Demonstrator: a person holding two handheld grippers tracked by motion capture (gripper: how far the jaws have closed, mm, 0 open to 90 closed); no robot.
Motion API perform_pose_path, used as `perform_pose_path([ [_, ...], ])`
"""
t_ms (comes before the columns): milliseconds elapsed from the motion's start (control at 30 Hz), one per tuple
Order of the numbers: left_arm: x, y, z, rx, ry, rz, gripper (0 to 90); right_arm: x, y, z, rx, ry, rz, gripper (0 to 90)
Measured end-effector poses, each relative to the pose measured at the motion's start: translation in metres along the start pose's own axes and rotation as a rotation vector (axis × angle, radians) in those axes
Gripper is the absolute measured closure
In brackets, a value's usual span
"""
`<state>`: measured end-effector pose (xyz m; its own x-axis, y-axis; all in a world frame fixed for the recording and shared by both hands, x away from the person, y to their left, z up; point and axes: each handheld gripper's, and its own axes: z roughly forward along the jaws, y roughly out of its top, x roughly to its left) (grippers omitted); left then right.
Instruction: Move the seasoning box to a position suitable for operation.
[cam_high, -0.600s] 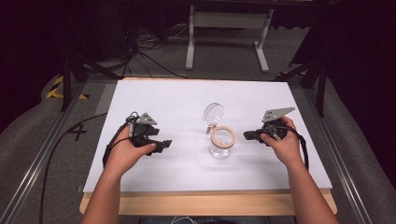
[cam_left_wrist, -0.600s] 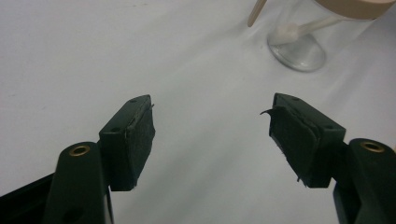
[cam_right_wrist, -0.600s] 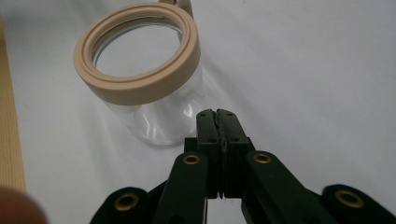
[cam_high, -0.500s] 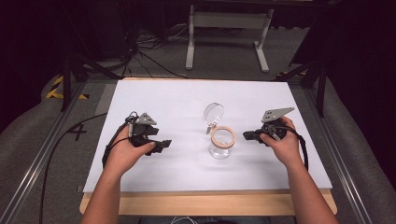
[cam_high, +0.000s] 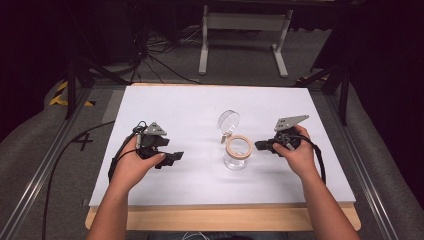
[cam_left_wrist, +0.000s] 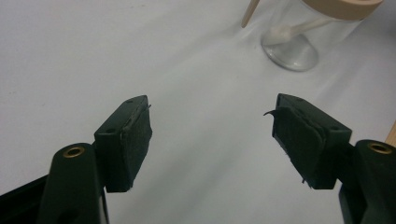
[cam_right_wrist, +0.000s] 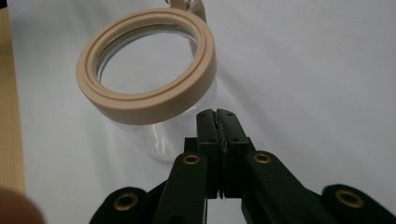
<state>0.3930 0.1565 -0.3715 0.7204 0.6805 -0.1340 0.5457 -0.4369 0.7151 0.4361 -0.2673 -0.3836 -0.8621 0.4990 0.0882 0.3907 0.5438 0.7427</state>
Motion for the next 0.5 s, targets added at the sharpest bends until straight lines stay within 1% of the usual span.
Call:
perform_pose_path([
  [33,0.001,-0.001,0.0,0.011,0.006,-0.004,28.7,0.001,0.001,0.004,0.012,0.0,-0.001,89.9],
  [67,0.002,-0.002,0.0,0.016,0.012,-0.018,28.7,0.002,0.001,0.008,0.024,-0.001,-0.006,89.9],
  [100,0.003,-0.004,0.001,0.02,0.02,-0.023,28.7,0.002,0.001,0.012,0.036,-0.002,-0.009,89.8],
  [133,0.005,-0.005,0.001,0.027,0.031,-0.014,28.6,0.002,0.002,0.016,0.042,-0.003,-0.012,89.8],
  [167,0.005,-0.006,0.002,0.029,0.037,-0.035,28.5,0.002,0.001,0.019,0.054,-0.015,-0.018,89.8],
  [233,0.007,-0.007,0.002,0.031,0.046,-0.037,28.0,0.002,0.0,0.024,0.076,-0.026,-0.023,89.8],
  [267,0.007,-0.008,0.003,0.025,0.046,-0.043,27.9,0.001,-0.001,0.026,0.081,-0.025,-0.023,89.8],
  [300,0.007,-0.008,0.003,0.026,0.047,-0.035,27.6,0.001,-0.002,0.028,0.085,-0.027,-0.019,89.8],
  [333,0.006,-0.008,0.004,0.033,0.045,-0.04,27.3,0.0,-0.004,0.031,0.09,-0.024,-0.016,89.8],
  [367,0.007,-0.007,0.004,0.034,0.048,-0.03,27.1,-0.001,-0.004,0.033,0.095,-0.023,-0.009,89.8],
  [433,0.005,-0.008,0.006,0.026,0.048,-0.042,26.1,-0.002,-0.006,0.035,0.098,-0.024,-0.008,89.8],
  [500,0.005,-0.008,0.007,0.026,0.06,-0.038,24.2,-0.002,-0.007,0.037,0.101,-0.022,0.002,89.9],
])
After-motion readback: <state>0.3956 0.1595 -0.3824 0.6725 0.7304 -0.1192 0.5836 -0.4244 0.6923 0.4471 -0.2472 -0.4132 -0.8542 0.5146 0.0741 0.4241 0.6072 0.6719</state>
